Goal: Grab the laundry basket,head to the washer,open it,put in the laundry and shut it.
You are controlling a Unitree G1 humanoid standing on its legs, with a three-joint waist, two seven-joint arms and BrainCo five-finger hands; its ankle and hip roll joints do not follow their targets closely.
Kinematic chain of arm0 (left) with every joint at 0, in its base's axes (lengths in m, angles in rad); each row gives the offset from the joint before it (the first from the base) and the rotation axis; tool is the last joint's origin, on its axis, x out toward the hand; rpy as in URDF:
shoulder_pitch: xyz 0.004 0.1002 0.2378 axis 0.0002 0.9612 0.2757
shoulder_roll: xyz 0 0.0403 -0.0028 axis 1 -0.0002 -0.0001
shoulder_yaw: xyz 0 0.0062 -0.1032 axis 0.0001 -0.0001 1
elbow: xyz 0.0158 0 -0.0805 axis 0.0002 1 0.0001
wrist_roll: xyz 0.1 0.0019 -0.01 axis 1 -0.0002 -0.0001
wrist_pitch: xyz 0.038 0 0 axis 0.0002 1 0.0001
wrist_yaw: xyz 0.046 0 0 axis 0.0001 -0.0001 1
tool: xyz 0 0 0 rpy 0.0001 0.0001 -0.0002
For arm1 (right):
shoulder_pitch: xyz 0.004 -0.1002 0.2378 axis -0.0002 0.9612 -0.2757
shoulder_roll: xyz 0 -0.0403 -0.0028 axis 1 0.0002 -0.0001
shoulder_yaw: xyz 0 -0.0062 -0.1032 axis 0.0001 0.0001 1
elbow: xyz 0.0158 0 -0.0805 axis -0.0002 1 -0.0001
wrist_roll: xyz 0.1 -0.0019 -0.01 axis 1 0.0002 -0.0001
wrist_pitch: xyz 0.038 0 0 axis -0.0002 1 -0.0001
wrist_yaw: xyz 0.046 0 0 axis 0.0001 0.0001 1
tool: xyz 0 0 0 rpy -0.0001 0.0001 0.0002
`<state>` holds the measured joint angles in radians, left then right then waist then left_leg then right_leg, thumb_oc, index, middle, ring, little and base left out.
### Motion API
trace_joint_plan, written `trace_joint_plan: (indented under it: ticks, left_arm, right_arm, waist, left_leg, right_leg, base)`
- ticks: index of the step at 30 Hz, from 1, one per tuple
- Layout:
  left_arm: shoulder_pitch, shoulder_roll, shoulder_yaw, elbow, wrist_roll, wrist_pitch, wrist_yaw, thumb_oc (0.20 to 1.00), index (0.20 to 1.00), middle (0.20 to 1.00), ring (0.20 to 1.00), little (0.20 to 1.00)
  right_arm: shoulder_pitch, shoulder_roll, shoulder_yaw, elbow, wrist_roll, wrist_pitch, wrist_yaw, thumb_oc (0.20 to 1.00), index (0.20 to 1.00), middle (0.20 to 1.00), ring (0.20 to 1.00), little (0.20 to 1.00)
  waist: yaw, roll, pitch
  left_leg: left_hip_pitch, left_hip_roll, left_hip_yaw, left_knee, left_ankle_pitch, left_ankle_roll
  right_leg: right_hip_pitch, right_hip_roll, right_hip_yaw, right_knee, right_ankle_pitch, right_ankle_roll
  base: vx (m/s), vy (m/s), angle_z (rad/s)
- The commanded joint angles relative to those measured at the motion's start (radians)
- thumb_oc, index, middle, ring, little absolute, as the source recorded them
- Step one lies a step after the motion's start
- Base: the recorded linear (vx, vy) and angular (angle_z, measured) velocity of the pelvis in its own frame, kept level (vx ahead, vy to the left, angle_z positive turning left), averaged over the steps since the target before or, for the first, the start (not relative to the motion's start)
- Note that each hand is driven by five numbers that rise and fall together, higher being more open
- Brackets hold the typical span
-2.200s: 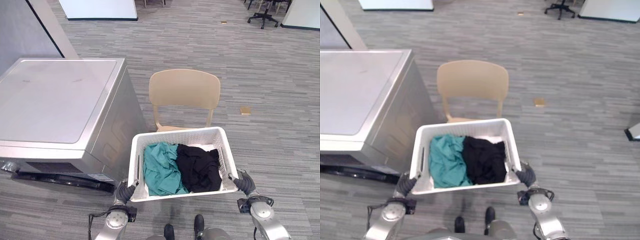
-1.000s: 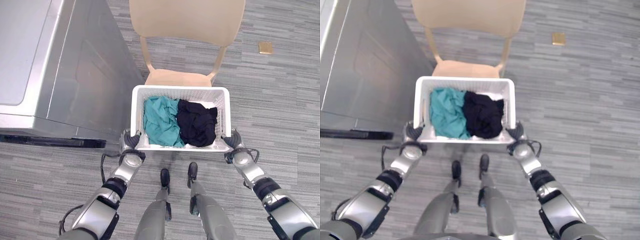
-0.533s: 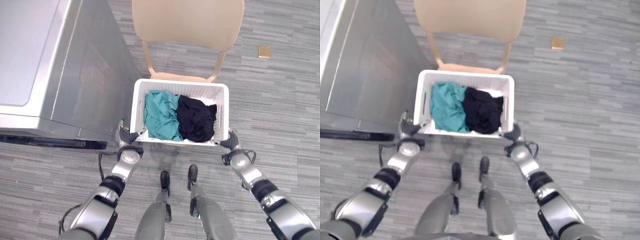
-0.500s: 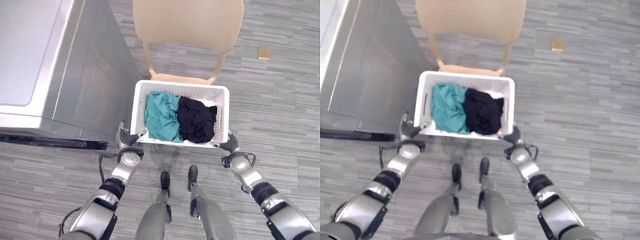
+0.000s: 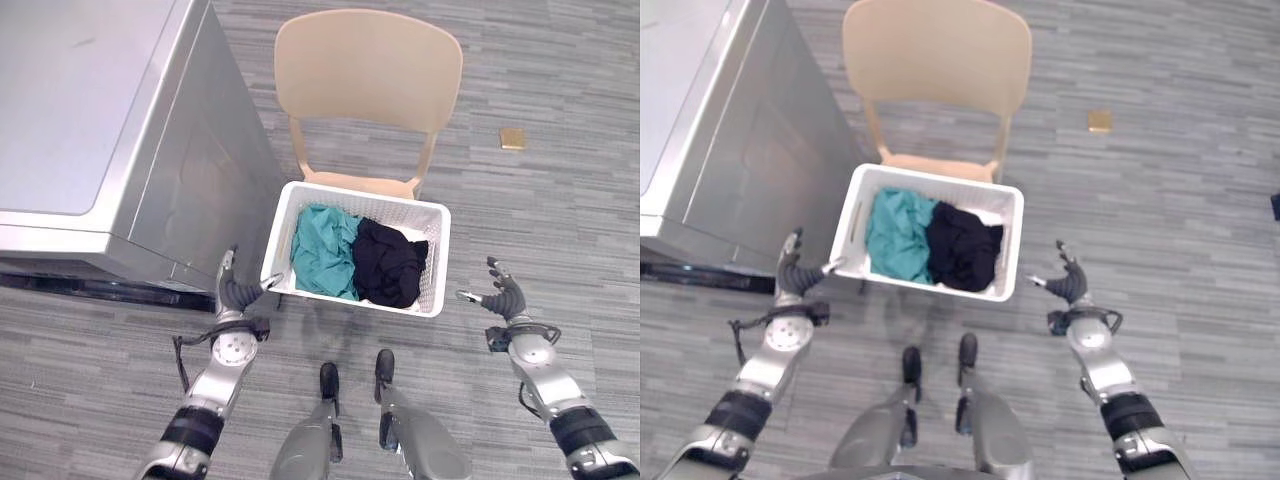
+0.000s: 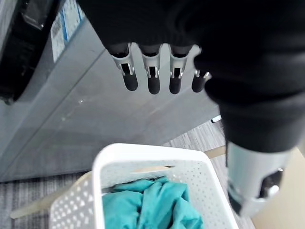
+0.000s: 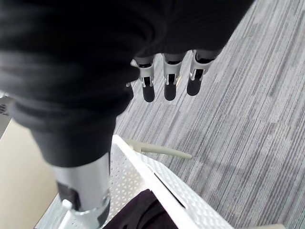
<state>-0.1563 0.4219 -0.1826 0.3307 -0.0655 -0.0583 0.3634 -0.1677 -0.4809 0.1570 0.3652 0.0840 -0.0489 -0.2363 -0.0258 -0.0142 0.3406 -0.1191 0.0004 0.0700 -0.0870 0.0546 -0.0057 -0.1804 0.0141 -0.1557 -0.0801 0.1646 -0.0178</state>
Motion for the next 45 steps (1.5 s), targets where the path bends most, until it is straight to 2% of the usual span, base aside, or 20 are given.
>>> trace_joint_plan:
  ticks: [1,8,16,18,21,24,25,26,27,28,30,31,32,33,34,37,38,40,42,45]
  left_arm:
    - [0.107,0.022,0.034,0.028,0.021,-0.035,-0.106,1.0,1.0,1.0,1.0,1.0]
    - [0.241,-0.012,0.041,0.194,0.011,-0.007,-0.202,1.0,1.0,1.0,1.0,1.0]
    - [0.283,-0.045,0.032,0.373,0.043,0.015,-0.204,1.0,1.0,1.0,1.0,1.0]
    - [0.265,-0.059,0.025,0.43,0.035,0.015,-0.185,1.0,1.0,1.0,1.0,1.0]
    - [0.233,-0.073,0.015,0.472,0.036,0.009,-0.167,1.0,1.0,1.0,1.0,1.0]
    - [0.225,-0.08,0.012,0.476,0.041,0.01,-0.158,1.0,1.0,1.0,1.0,1.0]
    - [0.225,-0.08,0.012,0.476,0.041,0.01,-0.158,1.0,1.0,1.0,1.0,1.0]
    - [0.215,-0.089,0.01,0.489,0.034,0.008,-0.151,1.0,1.0,1.0,1.0,1.0]
    - [0.206,-0.092,0.001,0.487,0.034,0.009,-0.146,1.0,1.0,1.0,1.0,1.0]
    - [0.197,-0.091,-0.004,0.482,0.036,0.008,-0.142,1.0,1.0,1.0,1.0,1.0]
    - [0.182,-0.089,-0.021,0.464,0.042,-0.002,-0.151,1.0,1.0,1.0,1.0,1.0]
    - [0.178,-0.089,-0.035,0.464,0.061,-0.004,-0.16,1.0,1.0,1.0,1.0,1.0]
    - [0.178,-0.089,-0.035,0.464,0.061,-0.004,-0.159,1.0,1.0,1.0,1.0,1.0]
    - [0.172,-0.086,-0.041,0.463,0.069,-0.008,-0.163,1.0,1.0,1.0,1.0,1.0]
    - [0.171,-0.067,-0.038,0.449,0.076,-0.004,-0.163,1.0,1.0,1.0,1.0,1.0]
    - [0.157,-0.044,-0.031,0.457,0.081,0.005,-0.15,1.0,1.0,1.0,1.0,1.0]
    - [0.15,-0.035,-0.028,0.463,0.084,0.005,-0.146,1.0,1.0,1.0,1.0,1.0]
    - [0.149,-0.032,-0.023,0.465,0.079,-0.002,-0.144,1.0,1.0,1.0,1.0,1.0]
    - [0.149,-0.037,-0.02,0.446,0.074,-0.007,-0.144,1.0,1.0,1.0,1.0,1.0]
    - [0.142,-0.045,-0.029,0.459,0.075,-0.008,-0.142,1.0,1.0,1.0,1.0,1.0]
  right_arm:
    - [0.095,-0.022,-0.02,0.006,-0.071,-0.031,0.063,1.0,1.0,1.0,1.0,1.0]
    - [0.172,0.003,-0.02,0.148,-0.142,-0.016,0.108,1.0,1.0,1.0,1.0,1.0]
    - [0.192,0.053,-0.004,0.294,-0.143,-0.014,0.103,1.0,1.0,1.0,1.0,1.0]
    - [0.184,0.068,0.001,0.326,-0.121,-0.015,0.087,1.0,1.0,1.0,1.0,1.0]
    - [0.164,0.082,0.016,0.365,-0.106,-0.012,0.075,1.0,1.0,1.0,1.0,1.0]
    - [0.15,0.095,0.038,0.39,-0.1,-0.006,0.078,1.0,1.0,1.0,1.0,1.0]
    - [0.15,0.095,0.039,0.39,-0.1,-0.006,0.078,1.0,1.0,1.0,1.0,1.0]
    - [0.151,0.103,0.042,0.397,-0.093,-0.004,0.08,1.0,1.0,1.0,1.0,1.0]
    - [0.156,0.107,0.038,0.397,-0.088,-0.003,0.078,1.0,1.0,1.0,1.0,1.0]
    - [0.163,0.11,0.032,0.398,-0.086,0.0,0.075,1.0,1.0,1.0,1.0,1.0]
    - [0.178,0.118,0.017,0.411,-0.082,0.002,0.076,1.0,1.0,1.0,1.0,1.0]
    - [0.182,0.131,0.011,0.423,-0.083,0.003,0.083,1.0,1.0,1.0,1.0,1.0]
    - [0.182,0.131,0.011,0.424,-0.083,0.003,0.083,1.0,1.0,1.0,1.0,1.0]
    - [0.176,0.14,0.007,0.433,-0.082,0.003,0.082,1.0,1.0,1.0,1.0,1.0]
    - [0.177,0.158,0.004,0.428,-0.081,0.014,0.088,1.0,1.0,1.0,1.0,1.0]
    - [0.165,0.179,0.014,0.427,-0.069,0.021,0.087,1.0,1.0,1.0,1.0,1.0]
    - [0.163,0.187,0.02,0.425,-0.067,0.019,0.084,1.0,1.0,1.0,1.0,1.0]
    - [0.163,0.199,0.036,0.407,-0.05,0.007,0.096,1.0,1.0,1.0,1.0,1.0]
    - [0.149,0.19,0.055,0.397,-0.046,0.003,0.098,1.0,1.0,1.0,1.0,1.0]
    - [0.126,0.172,0.093,0.367,-0.057,0.003,0.101,1.0,1.0,1.0,1.0,1.0]
  waist:
    - [0.008,-0.008,-0.129]
    - [0.015,0.0,-0.16]
    - [0.028,0.006,-0.172]
    - [0.037,-0.004,-0.139]
    - [0.033,-0.018,-0.131]
    - [0.029,-0.036,-0.143]
    - [0.028,-0.035,-0.141]
    - [0.02,-0.033,-0.152]
    - [0.005,-0.027,-0.15]
    - [-0.005,-0.02,-0.16]
    - [-0.026,-0.003,-0.175]
    - [-0.031,0.01,-0.186]
    - [-0.032,0.009,-0.186]
    - [-0.031,0.004,-0.187]
    - [-0.028,-0.005,-0.168]
    - [-0.023,-0.015,-0.138]
    - [-0.02,-0.015,-0.127]
    - [-0.037,-0.004,-0.119]
    - [-0.051,0.002,-0.109]
    - [-0.061,-0.003,-0.101]
  left_leg:
    - [-0.007,0.016,0.012,0.0,0.009,-0.033]
    - [0.039,0.017,0.007,0.0,0.005,-0.031]
    - [0.076,0.021,-0.004,0.034,-0.012,-0.028]
    - [0.014,0.013,-0.011,0.15,-0.025,-0.037]
    - [-0.039,0.019,0.019,0.216,-0.062,-0.041]
    - [-0.01,0.086,0.05,0.22,-0.083,-0.045]
    - [-0.009,0.087,0.049,0.22,-0.084,-0.046]
    - [0.026,0.153,0.076,0.196,-0.084,-0.062]
    - [0.038,0.199,0.133,0.161,-0.034,-0.073]
    - [0.048,0.234,0.183,0.133,-0.024,-0.097]
    - [0.059,0.268,0.267,0.083,0.014,-0.124]
    - [0.061,0.247,0.259,0.077,-0.002,-0.124]
    - [0.061,0.245,0.258,0.077,-0.003,-0.123]
    - [0.052,0.222,0.242,0.097,-0.023,-0.113]
    - [0.046,0.175,0.223,0.119,-0.071,-0.072]
    - [0.048,0.13,0.215,0.135,-0.101,-0.033]
    - [0.049,0.118,0.213,0.136,-0.111,-0.02]
    - [0.082,0.086,0.188,0.106,-0.115,-0.005]
    - [0.094,0.055,0.171,0.085,-0.096,0.007]
    - [0.128,0.003,0.122,0.074,-0.119,0.016]
  right_leg:
    - [0.086,-0.047,0.034,0.045,-0.183,0.114]
    - [0.131,-0.045,0.027,0.065,-0.203,0.112]
    - [0.181,-0.044,0.019,0.087,-0.235,0.1]
    - [0.18,-0.059,0.002,0.093,-0.234,0.088]
    - [0.154,-0.087,-0.03,0.083,-0.213,0.09]
    - [0.139,-0.13,-0.052,0.07,-0.185,0.106]
    - [0.141,-0.129,-0.053,0.07,-0.186,0.106]
    - [0.148,-0.159,-0.077,0.064,-0.195,0.127]
    - [0.145,-0.176,-0.12,0.069,-0.187,0.128]
    - [0.155,-0.189,-0.142,0.066,-0.203,0.141]
    - [0.172,-0.222,-0.197,0.067,-0.198,0.154]
    - [0.194,-0.254,-0.217,0.08,-0.198,0.169]
    - [0.195,-0.256,-0.218,0.08,-0.198,0.171]
    - [0.197,-0.286,-0.221,0.109,-0.187,0.178]
    - [0.167,-0.343,-0.188,0.206,-0.149,0.18]
    - [0.102,-0.377,-0.134,0.326,-0.106,0.176]
    - [0.064,-0.364,-0.1,0.373,-0.115,0.175]
    - [0.014,-0.248,-0.004,0.407,-0.19,0.15]
    - [-0.021,-0.135,0.057,0.352,-0.203,0.133]
    - [-0.044,-0.059,0.08,0.238,-0.18,0.13]
  base:
    - [0.0,0.0,0.0]
    - [-0.01,-0.027,0.03]
    - [-0.02,-0.024,0.07]
    - [-0.16,-0.025,0.14]
    - [-0.19,0.058,0.42]
    - [-0.05,0.148,0.67]
    - [0.07,0.217,0.46]
    - [0.01,0.238,0.33]
    - [0.08,0.322,0.31]
    - [0.02,0.274,0.55]
    - [0.16,0.419,1.26]
    - [0.17,0.398,1.41]
    - [0.19,0.389,0.93]
    - [0.17,0.395,0.41]
    - [0.17,0.403,0.25]
    - [0.07,0.323,0.26]
    - [0.05,0.296,0.16]
    - [0.11,0.255,-0.03]
    - [0.12,0.151,0.15]
    - [0.23,0.032,0.54]
